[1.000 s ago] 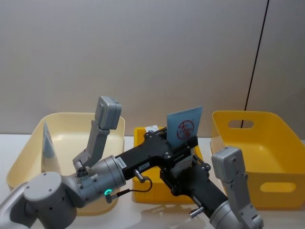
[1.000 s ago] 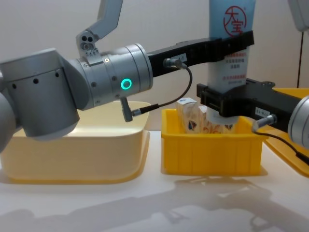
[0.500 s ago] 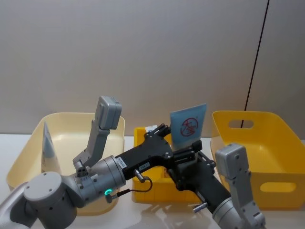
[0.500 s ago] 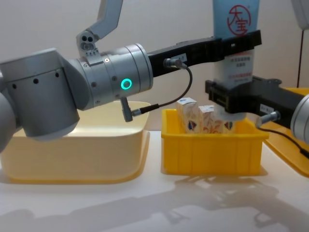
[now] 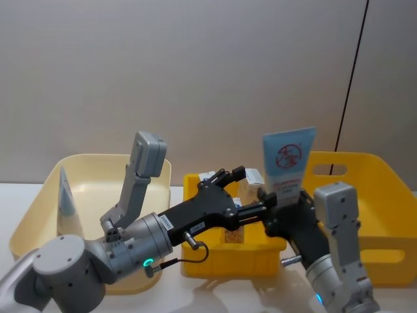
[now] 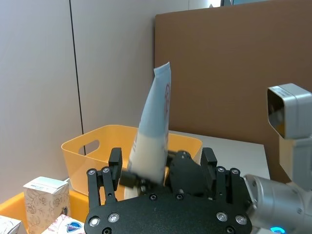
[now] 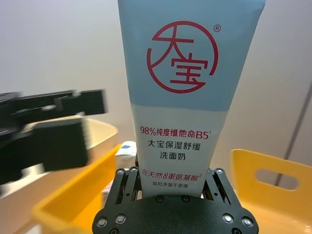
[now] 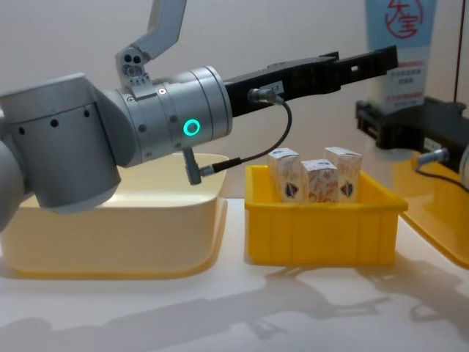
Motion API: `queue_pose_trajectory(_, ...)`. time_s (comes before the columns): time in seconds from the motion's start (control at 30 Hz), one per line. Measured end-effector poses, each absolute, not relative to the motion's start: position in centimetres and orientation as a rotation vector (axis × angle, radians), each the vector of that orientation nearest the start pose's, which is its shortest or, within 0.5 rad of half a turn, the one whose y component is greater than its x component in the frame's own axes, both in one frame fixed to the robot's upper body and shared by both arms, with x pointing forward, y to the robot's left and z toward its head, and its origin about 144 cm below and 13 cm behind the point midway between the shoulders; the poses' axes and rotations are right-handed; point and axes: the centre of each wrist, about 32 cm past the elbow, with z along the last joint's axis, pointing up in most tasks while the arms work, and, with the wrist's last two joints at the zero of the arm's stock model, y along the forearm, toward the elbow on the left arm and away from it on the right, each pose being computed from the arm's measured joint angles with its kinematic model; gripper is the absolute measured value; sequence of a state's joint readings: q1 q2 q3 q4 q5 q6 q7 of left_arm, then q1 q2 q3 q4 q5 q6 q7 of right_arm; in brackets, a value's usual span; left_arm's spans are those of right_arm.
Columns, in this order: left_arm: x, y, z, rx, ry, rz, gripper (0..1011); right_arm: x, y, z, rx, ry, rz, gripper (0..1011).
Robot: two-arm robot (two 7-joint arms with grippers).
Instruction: Bimanual collaborative sorting of washing and personal care products
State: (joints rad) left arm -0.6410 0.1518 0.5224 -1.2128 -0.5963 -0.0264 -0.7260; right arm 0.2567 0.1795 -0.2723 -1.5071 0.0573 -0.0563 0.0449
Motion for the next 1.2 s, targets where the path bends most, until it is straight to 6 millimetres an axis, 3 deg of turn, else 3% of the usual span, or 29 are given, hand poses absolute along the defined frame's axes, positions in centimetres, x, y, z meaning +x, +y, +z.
queue_pose_trajectory(1.2, 59.9, 13.9, 125.6, -0.249, -0.039, 0.405, 1001, 58.3, -23.0, 121.8, 0.082, -0.472, -1.830, 524)
